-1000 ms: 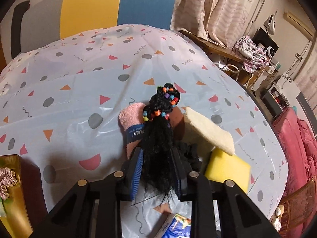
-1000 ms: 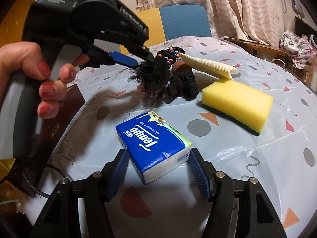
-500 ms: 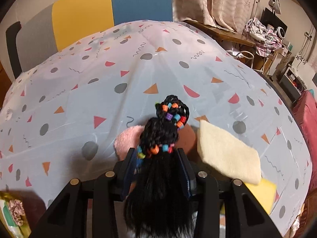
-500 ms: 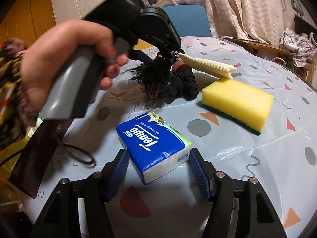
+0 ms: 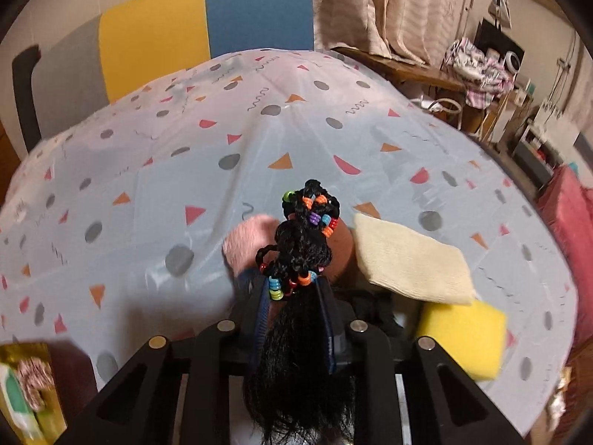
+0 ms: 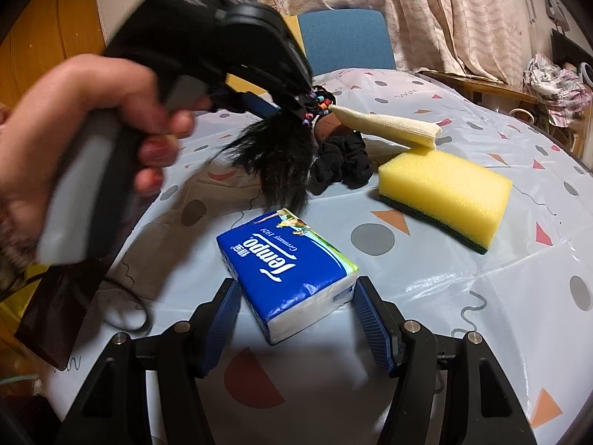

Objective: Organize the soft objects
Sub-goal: 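Grasp the black-haired doll with the left gripper and lift it, then carry the doll into the gold tray with the left gripper while the right holds the tissue pack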

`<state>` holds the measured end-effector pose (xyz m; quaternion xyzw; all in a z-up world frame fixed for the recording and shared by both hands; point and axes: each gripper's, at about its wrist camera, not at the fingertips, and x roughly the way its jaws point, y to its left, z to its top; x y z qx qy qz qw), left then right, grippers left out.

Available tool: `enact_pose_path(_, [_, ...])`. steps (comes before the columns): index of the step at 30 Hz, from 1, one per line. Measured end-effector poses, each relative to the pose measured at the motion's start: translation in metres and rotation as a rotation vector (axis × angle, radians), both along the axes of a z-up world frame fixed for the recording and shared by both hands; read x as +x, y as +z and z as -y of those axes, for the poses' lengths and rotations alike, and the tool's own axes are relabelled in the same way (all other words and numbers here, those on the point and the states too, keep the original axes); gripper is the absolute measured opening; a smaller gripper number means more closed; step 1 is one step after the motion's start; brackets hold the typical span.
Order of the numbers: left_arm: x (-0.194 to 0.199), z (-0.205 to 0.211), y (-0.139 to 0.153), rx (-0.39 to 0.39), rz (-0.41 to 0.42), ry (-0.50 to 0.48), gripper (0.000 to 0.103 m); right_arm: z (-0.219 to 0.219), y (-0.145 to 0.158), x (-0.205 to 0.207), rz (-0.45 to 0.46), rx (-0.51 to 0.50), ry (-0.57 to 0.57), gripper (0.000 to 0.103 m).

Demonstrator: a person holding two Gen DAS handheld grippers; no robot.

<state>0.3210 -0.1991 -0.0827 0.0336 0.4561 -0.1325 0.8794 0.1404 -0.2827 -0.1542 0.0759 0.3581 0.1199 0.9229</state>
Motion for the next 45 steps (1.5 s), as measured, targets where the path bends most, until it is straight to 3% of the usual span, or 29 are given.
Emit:
enact_pose_path(3, [-0.02,-0.008,0.001,-0.02,-0.012,-0.002,0.023,0.0,0.0,0.0,0.0,0.001,0.0,0.066])
enact_pose_path(9, [-0.048,-0.021,-0.009,0.009,-0.027,-0.008,0.025,-0.001,-0.001,0.001,-0.001,0.001,0.0,0.066])
enact_pose_path(14, [-0.043,-0.014,-0.02,0.04,-0.076,-0.002,0.04,-0.002,-0.001,0.002,-0.002,-0.004,0.0,0.066])
enact_pose_path(20, [-0.029,0.006,-0.038,0.069,-0.147,-0.02,0.041,-0.002,-0.001,0.001,-0.001,-0.004,0.0,0.066])
enact_pose_path(22, [-0.028,0.008,-0.047,0.074,-0.167,-0.03,0.038,-0.002,-0.002,0.002,-0.001,-0.004,0.0,0.066])
enact_pose_path(24, [-0.028,0.003,-0.051,0.053,-0.178,-0.017,0.02,-0.002,-0.002,0.001,-0.001,-0.004,0.0,0.066])
enact_pose_path(26, [-0.032,-0.007,-0.047,-0.004,-0.175,-0.005,0.015,-0.002,-0.002,0.001,-0.001,-0.005,0.0,0.066])
enact_pose_path(29, [-0.041,-0.017,-0.032,-0.015,-0.126,-0.001,0.015,-0.002,-0.002,0.001,0.0,-0.009,0.0,0.066])
enact_pose_path(38, [-0.059,-0.042,-0.003,-0.082,-0.077,0.015,0.013,-0.004,-0.002,0.002,-0.008,-0.029,-0.002,0.066])
enact_pose_path(45, [-0.081,-0.074,0.019,-0.191,-0.038,0.041,0.012,0.003,0.006,0.001,-0.016,0.01,-0.026,0.062])
